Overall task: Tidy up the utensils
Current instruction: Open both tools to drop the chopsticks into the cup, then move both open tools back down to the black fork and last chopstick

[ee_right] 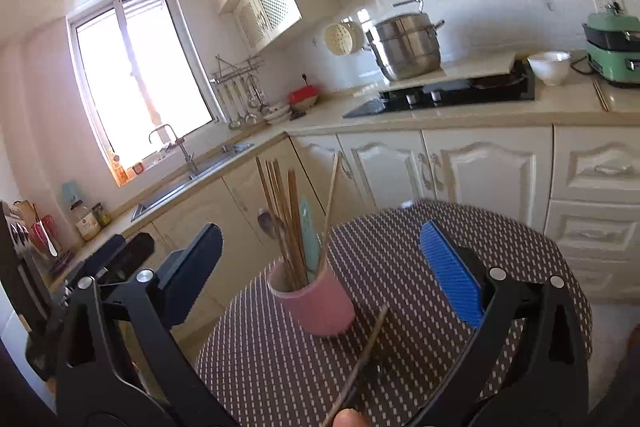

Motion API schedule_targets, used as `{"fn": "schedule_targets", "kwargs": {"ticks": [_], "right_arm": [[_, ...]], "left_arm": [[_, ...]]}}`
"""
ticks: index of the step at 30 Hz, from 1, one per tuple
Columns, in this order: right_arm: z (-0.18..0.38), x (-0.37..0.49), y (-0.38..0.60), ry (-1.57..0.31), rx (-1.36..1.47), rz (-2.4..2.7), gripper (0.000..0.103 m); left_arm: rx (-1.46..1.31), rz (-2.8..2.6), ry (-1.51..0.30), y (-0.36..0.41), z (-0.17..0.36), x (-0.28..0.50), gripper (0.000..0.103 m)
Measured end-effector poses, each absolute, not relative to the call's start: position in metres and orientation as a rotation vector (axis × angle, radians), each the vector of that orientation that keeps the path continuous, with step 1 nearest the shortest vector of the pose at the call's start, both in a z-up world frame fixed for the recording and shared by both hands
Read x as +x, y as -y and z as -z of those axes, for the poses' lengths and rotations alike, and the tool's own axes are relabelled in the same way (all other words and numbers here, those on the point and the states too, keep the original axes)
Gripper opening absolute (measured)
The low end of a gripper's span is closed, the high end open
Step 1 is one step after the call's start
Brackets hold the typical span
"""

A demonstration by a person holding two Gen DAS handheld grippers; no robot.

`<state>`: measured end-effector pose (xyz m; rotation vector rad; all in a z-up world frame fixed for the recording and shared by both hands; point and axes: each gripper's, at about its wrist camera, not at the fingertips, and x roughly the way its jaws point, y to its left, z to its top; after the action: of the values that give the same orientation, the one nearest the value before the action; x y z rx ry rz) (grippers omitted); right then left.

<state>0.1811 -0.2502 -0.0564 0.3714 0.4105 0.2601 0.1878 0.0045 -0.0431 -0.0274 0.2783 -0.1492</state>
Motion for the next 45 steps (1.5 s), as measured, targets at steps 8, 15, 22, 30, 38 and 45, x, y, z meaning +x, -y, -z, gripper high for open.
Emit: {"fn": "schedule_targets", "kwargs": {"ticks": [8,15,22,30,38,45], "right_arm": [[0.089,0.169,0.253,-0.531,0.375,-0.216,0.097],[0.163,0.173,0.226,-0.824,0.255,-0.172,0.097],[0.221,0.177,0.202,-0.985,0.136,-0.090,0.097],[0.239,0.182,0.181,-1.019,0.061,-0.057,0.097],[0.248,0.199,0.153,-1.036,-0.056,-0.042,0.097],[0.253,0.200,0.187,-1.042,0.007,-0.025,0.097]], "left_arm": [[-0.048,0.187,-0.367,-0.008,0.064,0.174,0.099],[-0.063,0.162,-0.464,-0.017,0.099,0.173,0.099],[-0.081,0.155,-0.526,-0.023,0.125,0.175,0.099],[-0.079,0.142,-0.581,-0.027,0.145,0.180,0.099],[-0.059,0.137,-0.640,-0.023,0.161,0.185,0.099],[0.086,0.197,-0.776,0.016,0.189,0.210,0.099]]}}
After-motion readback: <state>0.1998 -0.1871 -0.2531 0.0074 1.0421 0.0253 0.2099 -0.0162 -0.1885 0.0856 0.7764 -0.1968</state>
